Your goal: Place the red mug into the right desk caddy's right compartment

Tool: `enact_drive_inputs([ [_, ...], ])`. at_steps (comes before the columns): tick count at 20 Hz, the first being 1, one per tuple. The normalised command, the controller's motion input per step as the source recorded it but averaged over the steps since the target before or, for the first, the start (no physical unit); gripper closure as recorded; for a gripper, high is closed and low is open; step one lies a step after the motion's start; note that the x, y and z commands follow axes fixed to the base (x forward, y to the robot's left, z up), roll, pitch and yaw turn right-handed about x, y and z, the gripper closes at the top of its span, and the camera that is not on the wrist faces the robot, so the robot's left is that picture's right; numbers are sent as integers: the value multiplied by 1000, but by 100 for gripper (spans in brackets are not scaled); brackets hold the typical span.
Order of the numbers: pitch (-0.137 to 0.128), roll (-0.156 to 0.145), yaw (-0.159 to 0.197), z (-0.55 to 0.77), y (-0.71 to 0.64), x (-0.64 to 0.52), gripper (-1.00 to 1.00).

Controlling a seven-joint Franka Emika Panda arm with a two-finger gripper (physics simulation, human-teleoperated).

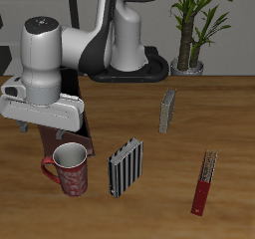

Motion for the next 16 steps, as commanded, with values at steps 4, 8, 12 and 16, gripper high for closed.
enact_drive_inputs([
  [4,18,19,-57,-247,54,3,-100],
  [8,28,5,-17,-245,66,27,-100],
  [12,47,19,-55,-458,152,63,-100],
  [16,49,20,-56,-380,97,56,-100],
])
